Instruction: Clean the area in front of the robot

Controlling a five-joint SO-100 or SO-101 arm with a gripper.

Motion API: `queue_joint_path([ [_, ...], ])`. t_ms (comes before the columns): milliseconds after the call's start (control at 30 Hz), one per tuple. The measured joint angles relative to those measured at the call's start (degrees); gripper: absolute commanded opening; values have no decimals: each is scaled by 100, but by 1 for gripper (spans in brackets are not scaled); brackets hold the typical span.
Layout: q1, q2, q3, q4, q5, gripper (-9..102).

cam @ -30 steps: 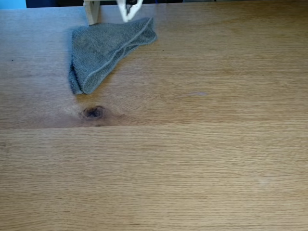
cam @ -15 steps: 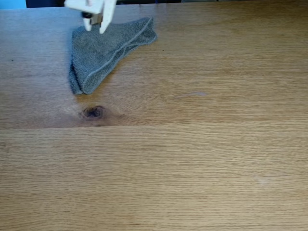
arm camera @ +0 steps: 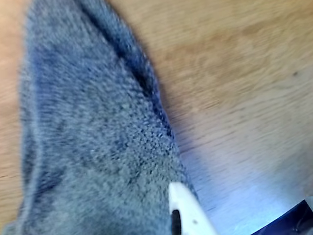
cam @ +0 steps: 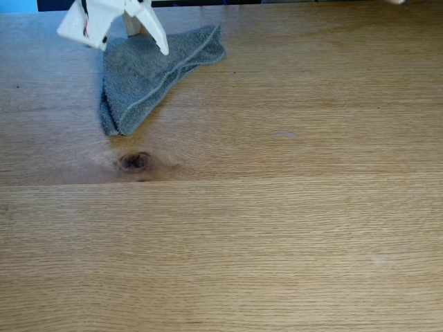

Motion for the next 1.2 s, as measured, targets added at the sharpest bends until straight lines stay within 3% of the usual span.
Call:
queue_joint_path([
  [300,483,-2145,-79,-1336,-1081,43],
  [467,510,-2558,-158,-1749,-1371,34],
  [867,88,-2874,-176,-1846,-1415,0],
  [1200,-220,-2232,-229,-1740,-844,0],
])
